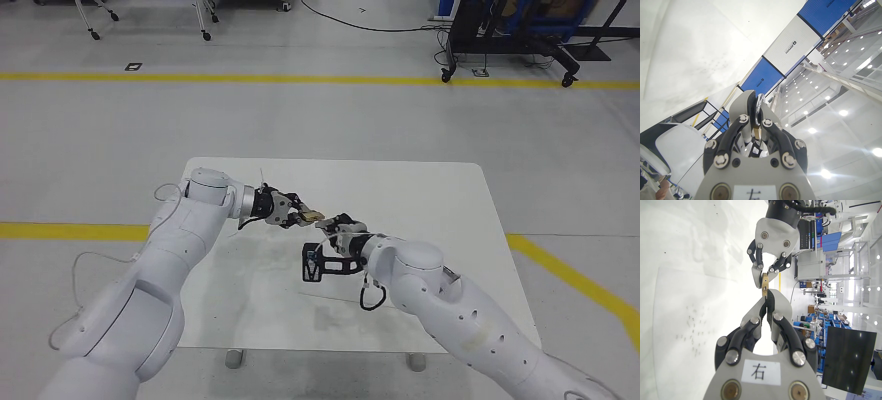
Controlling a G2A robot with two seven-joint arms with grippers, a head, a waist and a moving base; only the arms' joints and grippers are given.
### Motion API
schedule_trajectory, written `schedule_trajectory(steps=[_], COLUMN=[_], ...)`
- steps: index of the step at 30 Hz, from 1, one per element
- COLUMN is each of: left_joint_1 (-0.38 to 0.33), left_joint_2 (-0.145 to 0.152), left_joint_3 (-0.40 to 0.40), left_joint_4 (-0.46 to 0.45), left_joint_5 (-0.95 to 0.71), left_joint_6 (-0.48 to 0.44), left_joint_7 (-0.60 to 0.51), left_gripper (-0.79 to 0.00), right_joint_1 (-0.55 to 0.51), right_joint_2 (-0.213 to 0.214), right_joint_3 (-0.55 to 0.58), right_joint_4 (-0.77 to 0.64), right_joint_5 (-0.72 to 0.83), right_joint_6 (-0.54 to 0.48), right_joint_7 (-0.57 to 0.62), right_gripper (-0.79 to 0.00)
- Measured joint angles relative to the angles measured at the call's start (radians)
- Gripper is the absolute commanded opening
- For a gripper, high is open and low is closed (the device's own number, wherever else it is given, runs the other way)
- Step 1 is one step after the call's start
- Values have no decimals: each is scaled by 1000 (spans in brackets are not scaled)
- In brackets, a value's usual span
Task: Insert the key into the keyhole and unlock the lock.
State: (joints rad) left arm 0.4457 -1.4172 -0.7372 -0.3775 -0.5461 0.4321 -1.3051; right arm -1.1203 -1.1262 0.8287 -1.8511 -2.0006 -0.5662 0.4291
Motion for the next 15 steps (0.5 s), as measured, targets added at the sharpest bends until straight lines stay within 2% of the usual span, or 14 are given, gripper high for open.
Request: schedule_trajectory(steps=[15], left_joint_1=[0], left_joint_2=[-3], left_joint_3=[-13], left_joint_4=[8], left_joint_5=[10], left_joint_6=[4], left_joint_7=[-7], left_gripper=[-785], right_joint_1=[0], right_joint_2=[-17], right_joint_3=[-10], right_joint_4=[-10], right_joint_5=[-18], right_joint_6=[-22], right_joint_7=[29], right_gripper=[-785])
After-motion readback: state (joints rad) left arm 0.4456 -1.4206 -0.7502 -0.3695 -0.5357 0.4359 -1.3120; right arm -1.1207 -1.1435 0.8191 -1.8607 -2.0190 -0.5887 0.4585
